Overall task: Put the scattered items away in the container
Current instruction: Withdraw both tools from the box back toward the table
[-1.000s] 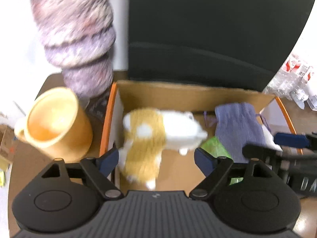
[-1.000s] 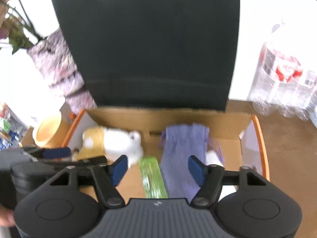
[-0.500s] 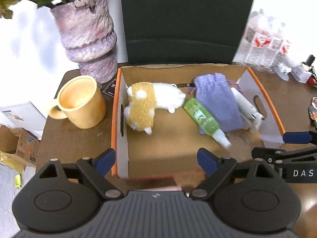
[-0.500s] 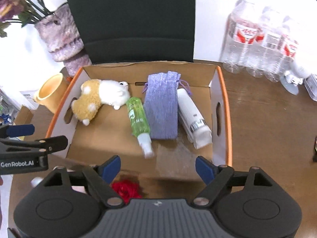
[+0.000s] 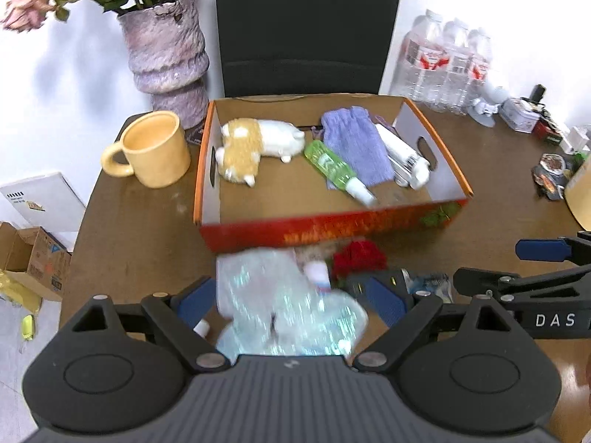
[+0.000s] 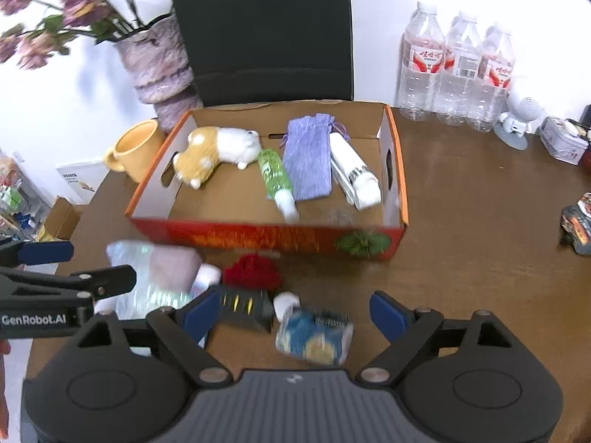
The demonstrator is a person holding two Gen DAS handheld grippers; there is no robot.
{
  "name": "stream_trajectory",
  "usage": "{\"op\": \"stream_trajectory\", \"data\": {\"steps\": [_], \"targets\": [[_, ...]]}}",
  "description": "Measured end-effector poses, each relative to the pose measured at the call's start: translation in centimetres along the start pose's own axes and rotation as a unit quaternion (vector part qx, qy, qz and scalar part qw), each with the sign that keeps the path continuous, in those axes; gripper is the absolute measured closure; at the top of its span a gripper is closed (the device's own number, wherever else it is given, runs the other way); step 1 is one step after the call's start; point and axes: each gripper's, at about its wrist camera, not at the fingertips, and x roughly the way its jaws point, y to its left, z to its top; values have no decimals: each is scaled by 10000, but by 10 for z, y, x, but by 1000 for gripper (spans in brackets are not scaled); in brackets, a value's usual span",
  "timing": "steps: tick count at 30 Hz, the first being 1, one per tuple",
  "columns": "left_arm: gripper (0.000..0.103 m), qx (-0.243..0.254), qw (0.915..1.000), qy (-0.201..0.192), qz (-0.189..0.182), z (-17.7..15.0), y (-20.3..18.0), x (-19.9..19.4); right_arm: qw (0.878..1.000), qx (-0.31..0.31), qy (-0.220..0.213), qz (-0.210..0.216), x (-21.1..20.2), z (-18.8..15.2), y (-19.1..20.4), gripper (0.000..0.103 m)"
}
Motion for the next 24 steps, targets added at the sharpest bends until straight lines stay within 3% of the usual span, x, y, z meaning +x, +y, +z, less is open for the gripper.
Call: {"op": "stream_trajectory", "data": {"steps": [4,8,12,14,24], "targets": [[8,-163,9983,-550,-43,-37,3,-25,9993,-80,-369,-83,-14,-41,0,14],[3,-192,9933,-1133,149,-86,2,-45,9963,-78,-846,-109,-21,-90,-4,13],[1,-160,9830,-1819,179,-153,1,-34,9911,-76,-1322,-135,-27,-138,-8,13],[1,-181,9833,-1774,369,-178,0,-19,9877,-74,-1555,-148,-31,-162,-9,13],[0,104,9867,-1576,396,-219,-9,14,9833,206,-1749,-450,0,-207,-19,11]]}}
